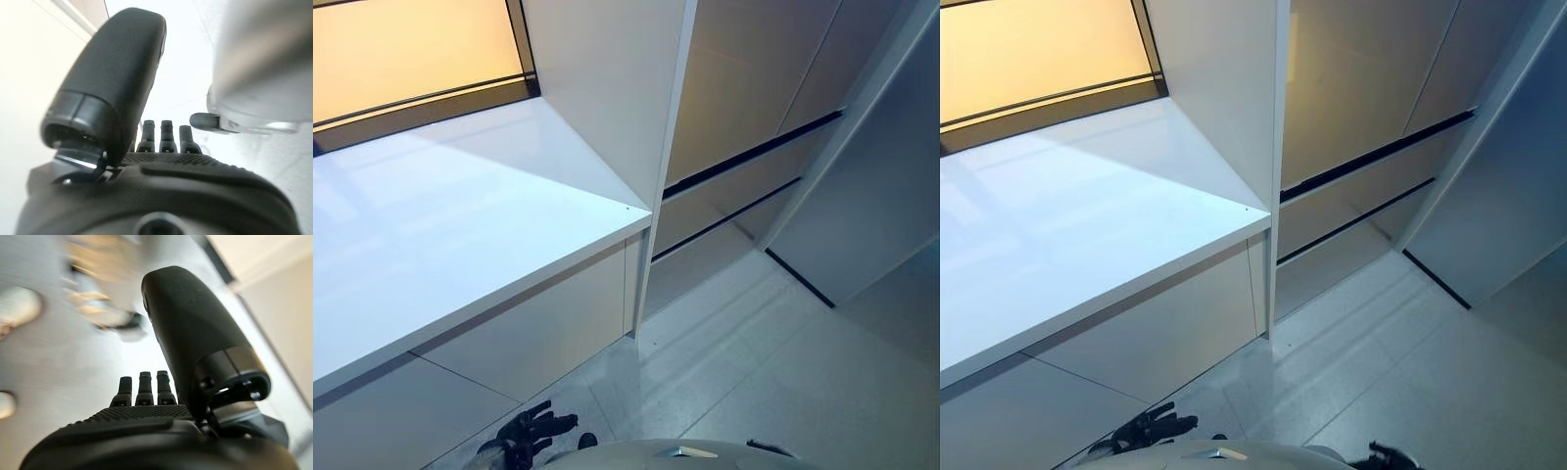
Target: Put drinks into fridge and close the fridge
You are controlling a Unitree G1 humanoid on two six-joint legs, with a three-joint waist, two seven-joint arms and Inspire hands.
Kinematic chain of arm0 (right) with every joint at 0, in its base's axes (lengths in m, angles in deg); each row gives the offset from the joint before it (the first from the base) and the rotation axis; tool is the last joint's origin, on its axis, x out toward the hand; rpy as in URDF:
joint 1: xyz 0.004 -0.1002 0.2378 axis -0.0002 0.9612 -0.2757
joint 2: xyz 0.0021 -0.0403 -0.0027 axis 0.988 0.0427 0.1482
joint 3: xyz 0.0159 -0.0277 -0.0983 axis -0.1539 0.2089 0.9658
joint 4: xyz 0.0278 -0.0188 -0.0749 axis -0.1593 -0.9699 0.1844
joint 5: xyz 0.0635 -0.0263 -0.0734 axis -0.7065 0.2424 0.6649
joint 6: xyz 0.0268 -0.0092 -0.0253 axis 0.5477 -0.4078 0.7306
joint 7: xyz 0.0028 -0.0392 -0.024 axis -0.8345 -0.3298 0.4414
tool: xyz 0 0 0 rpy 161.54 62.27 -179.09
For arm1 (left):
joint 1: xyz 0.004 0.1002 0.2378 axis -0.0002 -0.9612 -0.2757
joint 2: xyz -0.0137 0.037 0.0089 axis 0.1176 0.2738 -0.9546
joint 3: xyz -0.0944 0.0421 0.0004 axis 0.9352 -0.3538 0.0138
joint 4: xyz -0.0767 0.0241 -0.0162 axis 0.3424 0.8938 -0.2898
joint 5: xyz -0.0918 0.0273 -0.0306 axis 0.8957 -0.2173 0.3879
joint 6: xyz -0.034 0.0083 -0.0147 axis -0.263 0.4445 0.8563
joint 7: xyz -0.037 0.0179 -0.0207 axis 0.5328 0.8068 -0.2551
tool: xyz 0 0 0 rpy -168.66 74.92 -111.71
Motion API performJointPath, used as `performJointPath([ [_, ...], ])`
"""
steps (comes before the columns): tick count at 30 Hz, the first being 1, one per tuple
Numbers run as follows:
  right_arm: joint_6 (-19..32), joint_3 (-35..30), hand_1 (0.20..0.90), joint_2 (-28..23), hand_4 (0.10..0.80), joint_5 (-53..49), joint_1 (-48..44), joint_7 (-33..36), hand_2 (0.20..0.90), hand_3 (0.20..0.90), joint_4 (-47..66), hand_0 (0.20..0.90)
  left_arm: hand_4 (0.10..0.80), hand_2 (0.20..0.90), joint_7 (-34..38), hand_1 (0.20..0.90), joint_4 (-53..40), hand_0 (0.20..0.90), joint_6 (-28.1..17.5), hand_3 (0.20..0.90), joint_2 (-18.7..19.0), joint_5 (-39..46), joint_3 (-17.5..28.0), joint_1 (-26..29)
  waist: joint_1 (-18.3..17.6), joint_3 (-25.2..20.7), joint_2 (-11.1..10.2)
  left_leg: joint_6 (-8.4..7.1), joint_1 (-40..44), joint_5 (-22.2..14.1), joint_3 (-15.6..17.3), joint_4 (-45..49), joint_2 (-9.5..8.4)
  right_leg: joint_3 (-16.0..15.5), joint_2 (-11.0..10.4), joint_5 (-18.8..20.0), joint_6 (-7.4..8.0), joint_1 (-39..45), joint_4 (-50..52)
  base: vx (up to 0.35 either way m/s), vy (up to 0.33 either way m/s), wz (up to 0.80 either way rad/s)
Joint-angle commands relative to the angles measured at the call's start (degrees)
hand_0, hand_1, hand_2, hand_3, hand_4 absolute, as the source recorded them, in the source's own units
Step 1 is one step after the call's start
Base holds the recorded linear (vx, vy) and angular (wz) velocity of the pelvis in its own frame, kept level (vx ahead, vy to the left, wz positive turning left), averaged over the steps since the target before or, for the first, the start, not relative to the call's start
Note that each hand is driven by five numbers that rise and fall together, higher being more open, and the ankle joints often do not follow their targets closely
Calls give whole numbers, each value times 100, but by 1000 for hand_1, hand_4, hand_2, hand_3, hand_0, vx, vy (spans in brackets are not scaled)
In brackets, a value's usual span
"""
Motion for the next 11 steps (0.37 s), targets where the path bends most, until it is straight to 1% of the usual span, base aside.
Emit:
performJointPath([
  [1, -176, 69, 900, 17, 800, -26, -241, -127, 900, 900, -41, 900, 800, 900, -160, 900, 223, 900, -362, 900, -45, -342, -18, 202, 131, 59, -42, 225, -59, -588, 204, 239, -188, -99, 8, 544, 312, -357, -72, 3, 9, -4],
  [4, -186, 69, 900, 57, 800, 0, -245, -182, 900, 900, -81, 900, 800, 900, -131, 900, 277, 900, -414, 900, -105, -245, -79, 171, 114, 35, -26, 238, -51, -620, 214, 260, -193, -72, 10, 516, 319, -364, -47, -10, 16, -6],
  [11, -170, 130, 900, 74, 800, 181, -197, -206, 900, 900, -43, 900, 800, 900, -106, 900, 262, 900, -320, 900, -156, -36, -90, 172, 78, 25, -18, 263, -22, -665, 155, 273, -220, -14, 35, 488, 329, -358, -32, 0, 0, 0],
])
